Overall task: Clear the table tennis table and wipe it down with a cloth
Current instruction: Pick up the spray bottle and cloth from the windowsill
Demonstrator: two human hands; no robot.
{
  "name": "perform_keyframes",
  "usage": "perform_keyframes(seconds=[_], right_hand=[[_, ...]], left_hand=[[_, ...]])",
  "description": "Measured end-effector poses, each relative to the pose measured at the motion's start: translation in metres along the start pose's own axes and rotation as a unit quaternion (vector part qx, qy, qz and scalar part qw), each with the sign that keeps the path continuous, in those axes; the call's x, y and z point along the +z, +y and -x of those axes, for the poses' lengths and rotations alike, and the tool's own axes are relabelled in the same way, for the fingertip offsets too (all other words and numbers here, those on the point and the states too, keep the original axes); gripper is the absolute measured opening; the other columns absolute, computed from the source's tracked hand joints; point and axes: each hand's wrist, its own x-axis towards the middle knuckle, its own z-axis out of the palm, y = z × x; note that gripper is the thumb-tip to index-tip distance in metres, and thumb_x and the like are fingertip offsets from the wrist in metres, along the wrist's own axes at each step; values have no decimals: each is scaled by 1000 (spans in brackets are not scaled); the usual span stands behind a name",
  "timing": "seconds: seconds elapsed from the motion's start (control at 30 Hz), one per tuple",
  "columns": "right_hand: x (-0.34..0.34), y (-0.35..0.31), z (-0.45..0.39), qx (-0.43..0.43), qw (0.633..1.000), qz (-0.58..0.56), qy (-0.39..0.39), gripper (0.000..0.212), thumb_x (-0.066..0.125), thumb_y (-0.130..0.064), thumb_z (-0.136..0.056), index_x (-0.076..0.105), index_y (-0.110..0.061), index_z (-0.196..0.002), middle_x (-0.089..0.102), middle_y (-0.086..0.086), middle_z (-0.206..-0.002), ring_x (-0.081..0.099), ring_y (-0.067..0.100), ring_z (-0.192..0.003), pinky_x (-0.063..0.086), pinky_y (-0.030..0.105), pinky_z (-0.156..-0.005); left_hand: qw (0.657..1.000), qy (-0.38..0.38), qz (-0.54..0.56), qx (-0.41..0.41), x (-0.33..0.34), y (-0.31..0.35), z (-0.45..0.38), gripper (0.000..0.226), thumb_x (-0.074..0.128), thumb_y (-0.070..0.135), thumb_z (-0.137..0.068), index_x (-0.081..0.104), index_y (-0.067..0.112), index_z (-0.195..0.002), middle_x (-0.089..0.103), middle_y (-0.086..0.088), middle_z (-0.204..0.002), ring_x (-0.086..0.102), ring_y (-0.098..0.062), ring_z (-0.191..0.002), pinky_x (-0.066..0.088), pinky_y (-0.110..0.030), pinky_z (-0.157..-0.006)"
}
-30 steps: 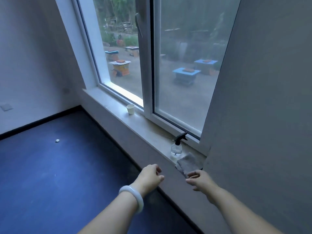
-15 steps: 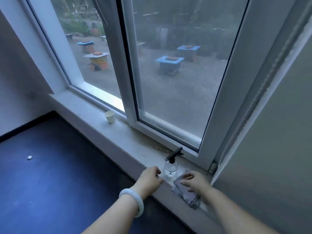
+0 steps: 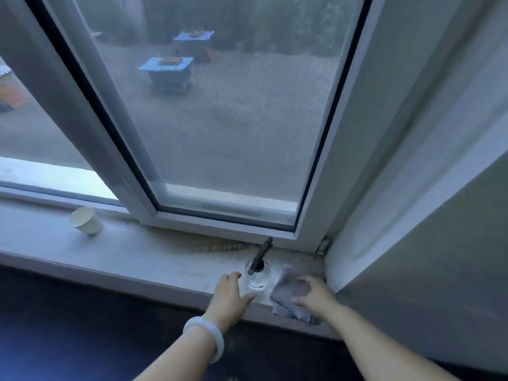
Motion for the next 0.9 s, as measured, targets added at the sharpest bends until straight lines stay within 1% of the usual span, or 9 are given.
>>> perform_keyframes(seconds=[0.13,0.23,0.37,0.43,0.5,0.63,0.7,0.8,0.9], right_hand=[[24,9,-17,13,990,139,31,88,67,-51,-84,19,-27,-155,9,2,-163,19,26,-147,19,31,-118],[47,22,-27,29,986,163,32,95,62,-62,-82,11,-31,-156,-4,1,-164,7,29,-149,13,36,-120],[78,43,-28,13,979,175,103,92,59,-65,-81,9,-39,-154,-15,-9,-162,-5,26,-148,9,47,-118],[87,48,-27,0,970,190,151,87,61,-60,-83,13,-39,-153,-7,-7,-162,1,26,-146,12,47,-117],[88,48,-28,-8,959,211,190,80,65,-53,-83,23,-39,-149,8,-3,-159,14,25,-142,19,44,-114],[82,47,-28,-40,956,186,224,56,70,-35,-84,46,-34,-135,34,-2,-142,30,22,-126,33,32,-105],[80,49,-27,-56,963,148,218,46,69,-24,-85,54,-30,-128,37,-1,-136,33,21,-124,37,30,-103],[77,48,-24,-57,974,96,195,31,62,-13,-87,60,-25,-115,39,0,-123,39,20,-116,42,28,-95],[73,43,-19,-34,984,27,173,20,60,-7,-87,61,-15,-106,38,0,-110,45,22,-108,40,25,-89]], left_hand=[[997,-17,19,79,-2,-5,-14,75,68,32,-87,26,20,-148,33,0,-142,35,-14,-134,24,-17,-106],[991,-29,49,120,3,-7,-22,77,71,28,-84,26,25,-147,35,4,-139,37,-11,-132,22,-12,-103],[986,-24,54,156,14,-4,-37,87,74,28,-84,21,20,-152,30,0,-150,28,-16,-140,22,-31,-117],[981,-7,88,170,16,2,-47,87,76,27,-82,24,20,-152,29,1,-153,29,-19,-141,25,-38,-117],[972,-15,152,179,18,9,-55,84,77,22,-82,29,23,-151,39,3,-148,40,-19,-134,34,-41,-112],[962,-20,232,142,22,19,-62,73,77,25,-82,38,29,-144,64,11,-112,59,-2,-103,44,-16,-91],[965,-8,205,165,21,19,-64,58,76,31,-82,48,25,-132,64,1,-96,61,-8,-89,47,-19,-81],[970,-10,152,189,21,16,-61,38,72,40,-84,55,24,-113,56,-5,-93,55,-15,-89,46,-25,-78],[976,-16,146,163,23,8,-53,38,68,37,-88,52,25,-121,49,2,-95,54,-18,-91,41,-21,-76]])
